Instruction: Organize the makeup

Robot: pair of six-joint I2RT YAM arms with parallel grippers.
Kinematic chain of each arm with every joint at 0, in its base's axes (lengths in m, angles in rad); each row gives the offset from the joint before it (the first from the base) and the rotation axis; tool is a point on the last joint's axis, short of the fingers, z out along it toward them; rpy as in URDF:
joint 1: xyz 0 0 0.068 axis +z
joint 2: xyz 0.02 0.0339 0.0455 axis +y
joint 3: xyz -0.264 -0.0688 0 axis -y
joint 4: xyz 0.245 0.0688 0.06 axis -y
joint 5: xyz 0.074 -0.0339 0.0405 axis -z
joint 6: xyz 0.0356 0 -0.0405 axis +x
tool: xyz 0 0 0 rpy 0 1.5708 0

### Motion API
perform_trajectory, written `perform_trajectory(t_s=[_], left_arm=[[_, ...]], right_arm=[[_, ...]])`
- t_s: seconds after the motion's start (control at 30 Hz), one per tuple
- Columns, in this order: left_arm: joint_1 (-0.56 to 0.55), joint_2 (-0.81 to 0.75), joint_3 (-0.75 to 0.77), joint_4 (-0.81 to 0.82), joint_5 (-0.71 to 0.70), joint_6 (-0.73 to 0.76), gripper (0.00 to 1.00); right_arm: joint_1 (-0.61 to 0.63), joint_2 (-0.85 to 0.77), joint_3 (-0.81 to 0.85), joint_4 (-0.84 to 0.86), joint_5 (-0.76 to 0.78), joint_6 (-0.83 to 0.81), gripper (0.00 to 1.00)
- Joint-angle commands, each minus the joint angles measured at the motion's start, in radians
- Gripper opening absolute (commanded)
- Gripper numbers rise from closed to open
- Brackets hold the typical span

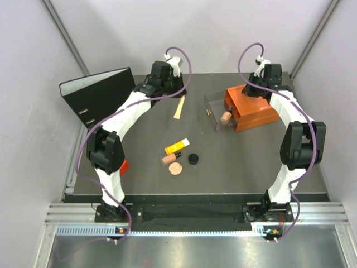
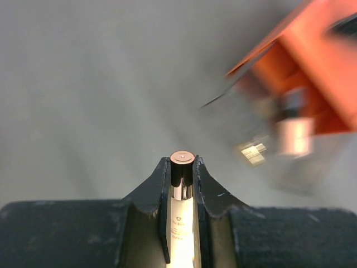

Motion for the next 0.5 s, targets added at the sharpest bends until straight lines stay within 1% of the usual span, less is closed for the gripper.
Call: perform_trajectory(t_s=[0.0,0.07,0.1,0.17,0.2,0.23,0.33,0.47], left_arm=[[0.001,-0.016,0.047,0.228,0.168,-0.214,0.00],[0.001,0.015,0.062,0.285,0.238,-0.283,0.00],[0.001,0.026,0.065,0.361,0.260,-0.361,0.00],[0.001,0.063,0.072,0.455,0.320,-0.451,0.00],[-0.002,0.076,0.072,0.498,0.335,-0.540,0.00],[-0.003,0.099,0.079,0.571,0.345,-0.579,0.00],[-0.020,0.144,0.102,0.662,0.359,-0.683,0.00],[-0.046,0.192,0.119,0.739,0.343,-0.766,0.00]], right_arm=[[-0.005,0.069,-0.034,-0.186,0.030,-0.024,0.00],[-0.003,0.070,-0.039,-0.186,0.030,-0.024,0.00],[-0.005,0.070,-0.040,-0.187,0.030,-0.025,0.00],[-0.003,0.069,-0.044,-0.186,0.029,-0.024,0.00],[-0.003,0.070,-0.044,-0.184,0.029,-0.024,0.00],[-0.003,0.072,-0.044,-0.184,0.027,-0.024,0.00],[-0.003,0.072,-0.044,-0.186,0.024,-0.025,0.00],[-0.005,0.073,-0.047,-0.186,0.026,-0.025,0.00]])
